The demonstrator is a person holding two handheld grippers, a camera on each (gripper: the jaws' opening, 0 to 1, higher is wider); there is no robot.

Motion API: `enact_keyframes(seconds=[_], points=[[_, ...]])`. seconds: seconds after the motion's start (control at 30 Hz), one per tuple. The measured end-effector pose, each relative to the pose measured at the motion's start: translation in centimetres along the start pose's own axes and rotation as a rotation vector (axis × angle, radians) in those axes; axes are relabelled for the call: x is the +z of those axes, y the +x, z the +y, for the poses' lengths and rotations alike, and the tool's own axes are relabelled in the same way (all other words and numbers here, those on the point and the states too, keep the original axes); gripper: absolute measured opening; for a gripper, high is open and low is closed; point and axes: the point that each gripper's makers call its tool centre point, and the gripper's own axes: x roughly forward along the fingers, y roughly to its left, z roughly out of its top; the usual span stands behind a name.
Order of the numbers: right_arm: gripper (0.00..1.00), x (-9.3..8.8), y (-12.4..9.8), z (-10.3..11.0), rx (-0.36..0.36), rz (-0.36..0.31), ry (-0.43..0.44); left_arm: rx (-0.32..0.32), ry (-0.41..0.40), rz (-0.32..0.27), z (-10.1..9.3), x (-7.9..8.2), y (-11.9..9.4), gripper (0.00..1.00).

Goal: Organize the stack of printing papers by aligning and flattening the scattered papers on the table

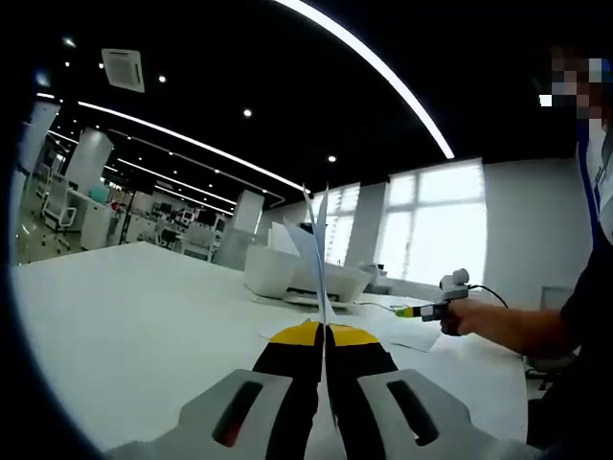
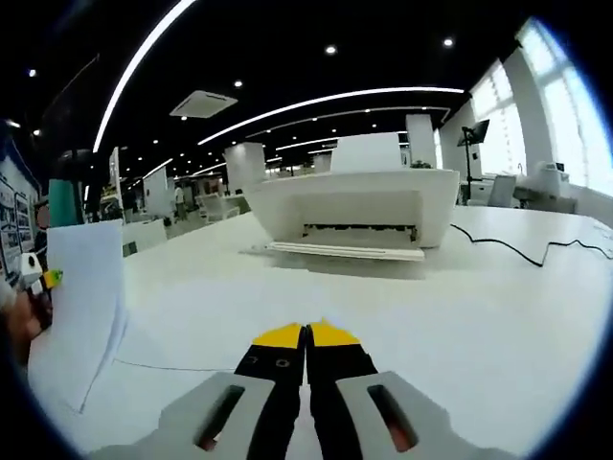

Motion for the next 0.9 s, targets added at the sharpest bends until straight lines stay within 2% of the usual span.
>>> enact_keyframes(seconds=[0.23,0.3,0.4,0.53,0.73,0.9], points=[[0.01,-0.6,0.9,0.1,-0.002,0.021,0.009,0.001,0.001,0.002,0.0,-0.1,0.0,0.07],[0.11,-0.8,1.2,0.1,-0.007,0.030,0.011,0.001,0.001,0.003,0.0,-0.1,0.0,0.07],[0.13,-0.9,1.4,0.2,-0.012,0.041,-0.009,0.001,0.002,0.003,0.0,-0.1,0.1,0.07],[0.22,-0.8,1.8,0.2,-0.016,0.047,-0.029,0.000,0.001,0.004,0.0,-0.1,0.1,0.07],[0.29,-1.0,2.2,0.0,-0.017,0.066,-0.052,0.000,0.001,0.004,0.1,-0.1,0.0,0.07],[0.40,-1.7,2.9,0.1,-0.015,0.107,-0.088,0.000,0.001,0.005,0.1,-0.1,0.0,0.07]])
